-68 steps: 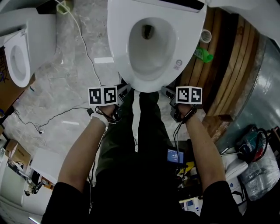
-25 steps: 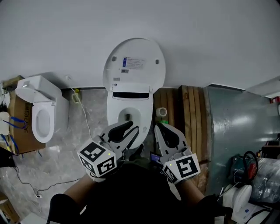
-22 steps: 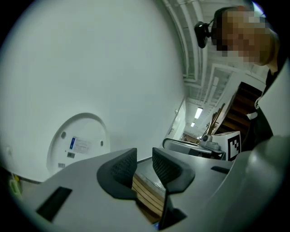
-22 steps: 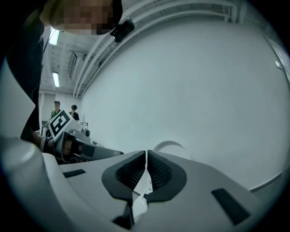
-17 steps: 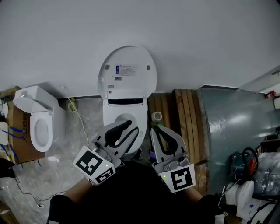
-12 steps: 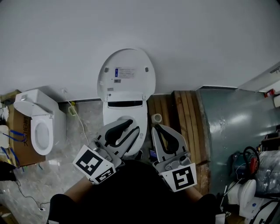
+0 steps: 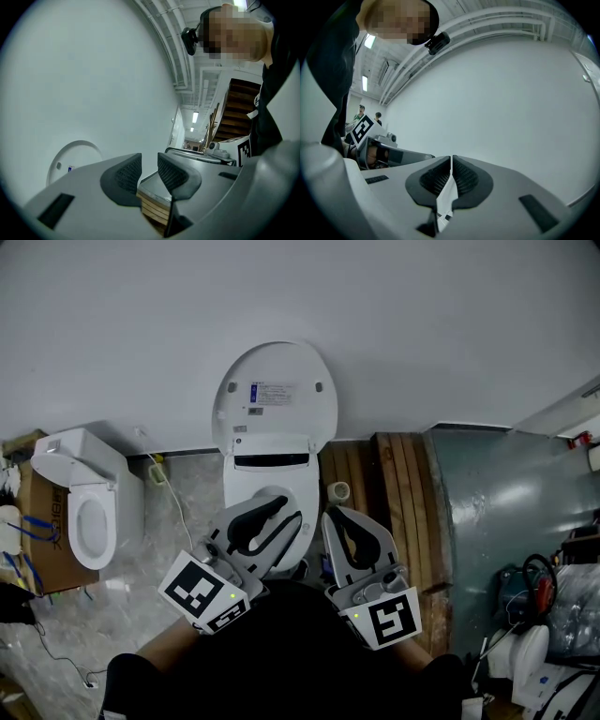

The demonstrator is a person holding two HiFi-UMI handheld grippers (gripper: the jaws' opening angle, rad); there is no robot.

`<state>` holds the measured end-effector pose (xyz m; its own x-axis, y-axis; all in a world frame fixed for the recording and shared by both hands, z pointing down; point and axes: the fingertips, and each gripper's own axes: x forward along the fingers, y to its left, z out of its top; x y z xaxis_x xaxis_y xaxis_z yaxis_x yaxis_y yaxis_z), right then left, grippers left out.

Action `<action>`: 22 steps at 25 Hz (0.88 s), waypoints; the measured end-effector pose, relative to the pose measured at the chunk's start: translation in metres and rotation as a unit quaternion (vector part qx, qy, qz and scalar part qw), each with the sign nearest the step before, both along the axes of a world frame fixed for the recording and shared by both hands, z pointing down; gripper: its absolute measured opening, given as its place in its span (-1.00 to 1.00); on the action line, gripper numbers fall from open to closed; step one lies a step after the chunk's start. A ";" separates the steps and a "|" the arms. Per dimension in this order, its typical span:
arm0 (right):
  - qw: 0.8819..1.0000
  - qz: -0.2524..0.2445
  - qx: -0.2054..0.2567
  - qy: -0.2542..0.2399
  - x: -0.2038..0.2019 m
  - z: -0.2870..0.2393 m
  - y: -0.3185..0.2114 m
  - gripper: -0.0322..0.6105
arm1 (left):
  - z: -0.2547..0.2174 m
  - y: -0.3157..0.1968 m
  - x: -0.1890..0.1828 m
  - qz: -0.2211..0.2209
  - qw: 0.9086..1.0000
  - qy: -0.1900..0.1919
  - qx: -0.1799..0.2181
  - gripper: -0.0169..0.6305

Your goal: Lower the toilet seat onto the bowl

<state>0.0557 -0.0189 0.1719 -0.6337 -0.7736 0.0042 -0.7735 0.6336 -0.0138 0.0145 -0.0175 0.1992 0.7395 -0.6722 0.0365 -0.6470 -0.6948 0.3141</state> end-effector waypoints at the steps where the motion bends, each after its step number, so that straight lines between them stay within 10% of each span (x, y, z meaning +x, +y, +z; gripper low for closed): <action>1: 1.000 -0.001 -0.002 -0.001 -0.001 0.001 0.000 -0.78 | 0.001 0.000 -0.001 -0.001 1.000 0.000 -0.002 -0.59; 22: 1.000 -0.024 0.001 -0.002 -0.010 0.002 -0.001 -0.78 | 0.004 0.000 -0.007 -0.017 1.000 -0.005 -0.006 -0.59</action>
